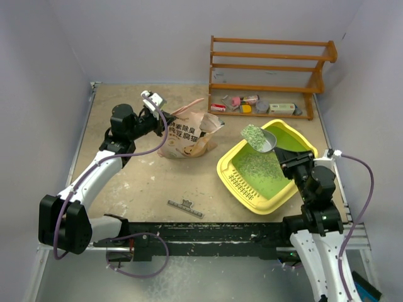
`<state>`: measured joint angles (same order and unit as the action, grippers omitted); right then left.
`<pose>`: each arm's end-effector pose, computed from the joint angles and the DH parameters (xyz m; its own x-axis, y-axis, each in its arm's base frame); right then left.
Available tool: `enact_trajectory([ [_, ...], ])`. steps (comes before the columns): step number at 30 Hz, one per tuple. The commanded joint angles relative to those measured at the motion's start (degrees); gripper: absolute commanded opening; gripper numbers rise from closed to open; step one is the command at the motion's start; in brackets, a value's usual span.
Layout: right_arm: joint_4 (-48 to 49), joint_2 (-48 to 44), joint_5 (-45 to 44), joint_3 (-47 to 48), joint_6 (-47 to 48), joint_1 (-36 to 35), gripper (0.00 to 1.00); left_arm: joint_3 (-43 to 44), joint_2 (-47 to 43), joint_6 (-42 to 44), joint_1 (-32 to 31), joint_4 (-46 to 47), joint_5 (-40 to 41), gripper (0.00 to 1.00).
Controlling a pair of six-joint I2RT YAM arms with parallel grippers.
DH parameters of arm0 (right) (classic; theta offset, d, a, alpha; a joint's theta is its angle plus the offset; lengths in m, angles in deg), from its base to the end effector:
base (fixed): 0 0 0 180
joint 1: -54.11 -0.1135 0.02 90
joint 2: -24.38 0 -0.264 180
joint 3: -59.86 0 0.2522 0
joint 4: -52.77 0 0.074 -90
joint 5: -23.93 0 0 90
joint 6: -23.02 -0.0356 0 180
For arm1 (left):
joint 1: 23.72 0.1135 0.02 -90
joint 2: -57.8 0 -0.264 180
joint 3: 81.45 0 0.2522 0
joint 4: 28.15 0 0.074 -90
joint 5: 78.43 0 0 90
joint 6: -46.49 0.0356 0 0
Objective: Fill the litter box with clean litter
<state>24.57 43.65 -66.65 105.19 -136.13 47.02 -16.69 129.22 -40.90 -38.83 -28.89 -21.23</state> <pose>0.1061 0.0128 0.3073 -0.1191 0.9268 -0.3560 -0.0057 0.3579 0.9337 0.2744 -0.0941 0.3211 -0.0906 0.0641 -0.9938 0.7426 0.6692 -0.0245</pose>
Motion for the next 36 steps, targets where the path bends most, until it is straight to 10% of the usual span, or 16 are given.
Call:
enact_trajectory([
  [1, -4.7, -6.8, -8.3, 2.6, 0.8, 0.2, 0.00, 3.0, 0.0, -0.3, 0.3, 5.0, -0.9, 0.00],
  [36, -13.7, 4.3, -23.4, 19.6, 25.7, 0.2, 0.00, 3.1, 0.2, -0.3, 0.2, 4.6, -1.2, 0.00],
])
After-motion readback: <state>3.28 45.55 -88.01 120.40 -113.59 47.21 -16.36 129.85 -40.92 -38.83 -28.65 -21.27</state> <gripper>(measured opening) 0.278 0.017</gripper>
